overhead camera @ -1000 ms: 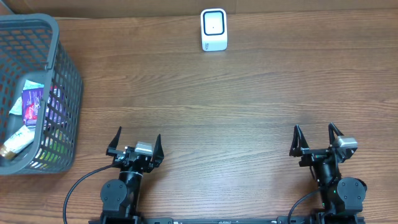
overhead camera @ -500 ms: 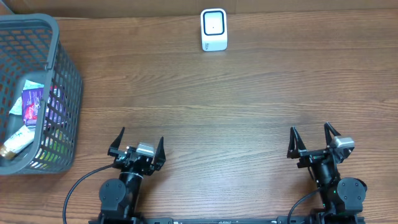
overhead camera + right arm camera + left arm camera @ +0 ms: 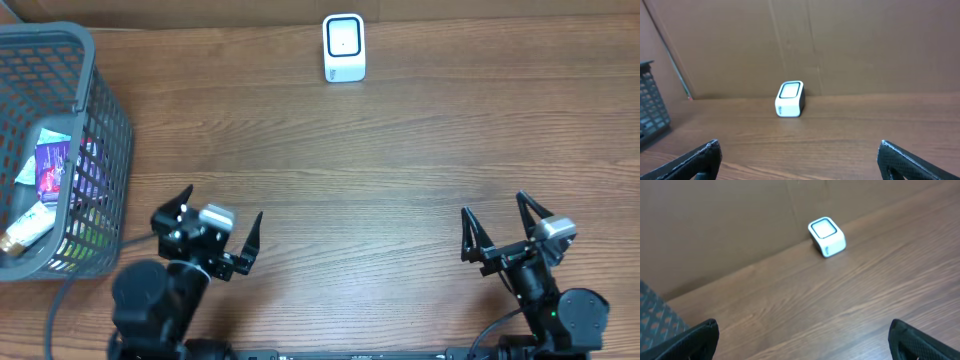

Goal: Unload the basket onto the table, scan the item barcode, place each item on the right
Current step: 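Move the left gripper over the basket and reach down inside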

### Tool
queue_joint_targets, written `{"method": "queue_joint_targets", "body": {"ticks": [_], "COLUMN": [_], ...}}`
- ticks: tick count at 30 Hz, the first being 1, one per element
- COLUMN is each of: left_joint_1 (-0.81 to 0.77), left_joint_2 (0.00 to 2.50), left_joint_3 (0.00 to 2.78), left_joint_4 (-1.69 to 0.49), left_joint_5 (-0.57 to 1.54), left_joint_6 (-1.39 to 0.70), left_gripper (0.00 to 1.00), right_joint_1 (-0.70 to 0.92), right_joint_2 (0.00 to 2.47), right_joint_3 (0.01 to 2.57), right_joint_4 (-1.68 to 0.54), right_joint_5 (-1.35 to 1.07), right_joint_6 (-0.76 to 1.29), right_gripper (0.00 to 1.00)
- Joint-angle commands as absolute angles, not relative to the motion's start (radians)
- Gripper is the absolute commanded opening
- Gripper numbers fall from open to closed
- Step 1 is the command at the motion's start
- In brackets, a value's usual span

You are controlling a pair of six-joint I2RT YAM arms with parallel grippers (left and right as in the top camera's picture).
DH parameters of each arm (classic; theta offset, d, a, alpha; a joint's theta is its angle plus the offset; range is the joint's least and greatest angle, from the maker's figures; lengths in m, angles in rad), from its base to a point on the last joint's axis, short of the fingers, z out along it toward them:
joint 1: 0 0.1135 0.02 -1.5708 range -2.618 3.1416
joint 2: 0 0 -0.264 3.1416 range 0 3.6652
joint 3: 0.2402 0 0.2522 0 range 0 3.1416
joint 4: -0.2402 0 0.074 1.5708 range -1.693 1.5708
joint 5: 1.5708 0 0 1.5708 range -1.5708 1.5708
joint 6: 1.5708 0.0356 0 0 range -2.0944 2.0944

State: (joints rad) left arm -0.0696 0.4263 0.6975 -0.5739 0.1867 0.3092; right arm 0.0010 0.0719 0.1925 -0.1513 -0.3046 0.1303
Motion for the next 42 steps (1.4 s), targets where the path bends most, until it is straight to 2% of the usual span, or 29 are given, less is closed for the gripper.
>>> {"method": "queue_joint_targets", "body": {"ticks": [1,12,24,29,34,38,42], "left_joint_1": [-0.066,-0.066,-0.066,-0.064,-0.039,0.091,0.297], "left_joint_2": [0.555,1.012,1.125,1.162,1.256,1.330,1.380], "left_joint_3": [0.899,1.598,1.656,1.682,1.818,1.952,2.006], "left_joint_4": [-0.665,-1.125,-1.150,-1.089,-1.141,-1.212,-1.263], "left_joint_5": [0.238,0.258,0.379,0.156,-0.115,-0.194,-0.183], "left_joint_6": [0.291,0.291,0.260,0.140,0.002,-0.149,-0.272], "left_gripper": [1.00,1.00,1.00,1.00,1.00,1.00,1.00], "right_joint_1": [0.004,0.005,0.005,0.005,0.005,0.005,0.005], "right_joint_2": [0.140,0.475,0.582,0.678,0.867,1.017,1.119], "right_joint_3": [0.302,0.639,0.690,0.723,0.871,1.041,1.151], "right_joint_4": [-0.194,-0.460,-0.356,-0.429,-0.532,-0.662,-0.744], "right_joint_5": [-0.327,-0.339,-0.416,-0.413,-0.413,-0.409,-0.403], "right_joint_6": [0.129,0.125,0.130,0.130,0.128,0.125,0.126], "right_gripper": [1.00,1.00,1.00,1.00,1.00,1.00,1.00]}}
